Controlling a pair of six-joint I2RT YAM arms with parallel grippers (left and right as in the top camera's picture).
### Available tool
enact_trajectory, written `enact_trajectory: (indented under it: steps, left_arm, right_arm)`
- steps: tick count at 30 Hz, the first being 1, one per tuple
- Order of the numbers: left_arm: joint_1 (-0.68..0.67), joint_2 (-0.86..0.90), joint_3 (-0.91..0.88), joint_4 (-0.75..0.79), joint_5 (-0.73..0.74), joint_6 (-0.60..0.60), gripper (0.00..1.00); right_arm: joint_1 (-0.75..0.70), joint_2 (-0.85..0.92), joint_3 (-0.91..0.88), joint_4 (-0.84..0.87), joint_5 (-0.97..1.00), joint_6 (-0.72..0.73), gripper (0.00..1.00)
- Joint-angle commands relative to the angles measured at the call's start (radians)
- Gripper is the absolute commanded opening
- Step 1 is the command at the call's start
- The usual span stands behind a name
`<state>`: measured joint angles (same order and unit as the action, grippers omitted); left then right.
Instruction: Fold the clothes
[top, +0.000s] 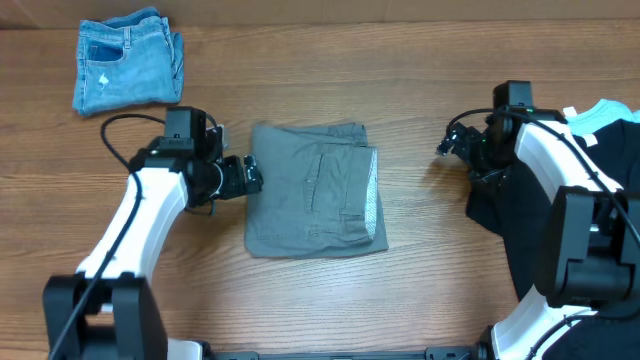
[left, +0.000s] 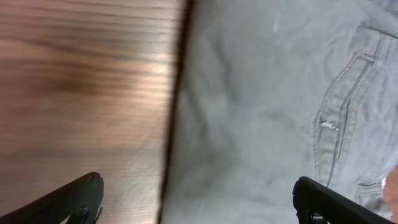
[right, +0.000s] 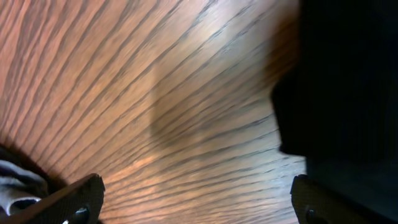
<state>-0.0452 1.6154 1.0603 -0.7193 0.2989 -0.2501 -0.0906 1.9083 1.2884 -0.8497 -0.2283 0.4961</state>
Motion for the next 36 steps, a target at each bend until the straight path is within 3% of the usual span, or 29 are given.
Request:
enact_trajectory:
  steps: [1,17,19,23,26,27,30,36]
  left_arm:
    - [-0.001,0.075,0.005,0.033,0.140,0.068,1.00]
    - [-0.003,0.290,0.005,0.133,0.219,0.132,1.00]
    - [-0.005,0.312,0.005,0.148,0.237,0.140,0.94]
    - [-0.010,0.356,0.005,0.156,0.249,0.150,0.64]
    - [-0.010,0.365,0.005,0.159,0.240,0.149,0.19]
    - [-0.010,0.365,0.005,0.162,0.240,0.149,0.11]
    - [-0.010,0.365,0.005,0.173,0.241,0.149,0.04]
    - [-0.010,0.365,0.085,0.104,0.157,0.150,0.04]
  right_arm:
    - [-0.005,-0.038,0.020,0.004,0.002,-0.005,1.00]
    - [-0.005,-0.038,0.020,0.008,0.003,-0.002,1.00]
    - [-0.005,-0.038,0.020,0.008,0.003,-0.002,1.00]
    - [-0.005,-0.038,0.020,0.008,0.003,-0.002,1.00]
    - [-0.005,-0.038,0.020,0.008,0.003,-0.002,1.00]
    - [-0.005,-0.038,0.020,0.008,0.003,-0.002,1.00]
    - [-0.005,-0.038,0.020,0.008,0.003,-0.002,1.00]
    - [-0.005,-0.038,0.020,0.008,0.003,-0.002,1.00]
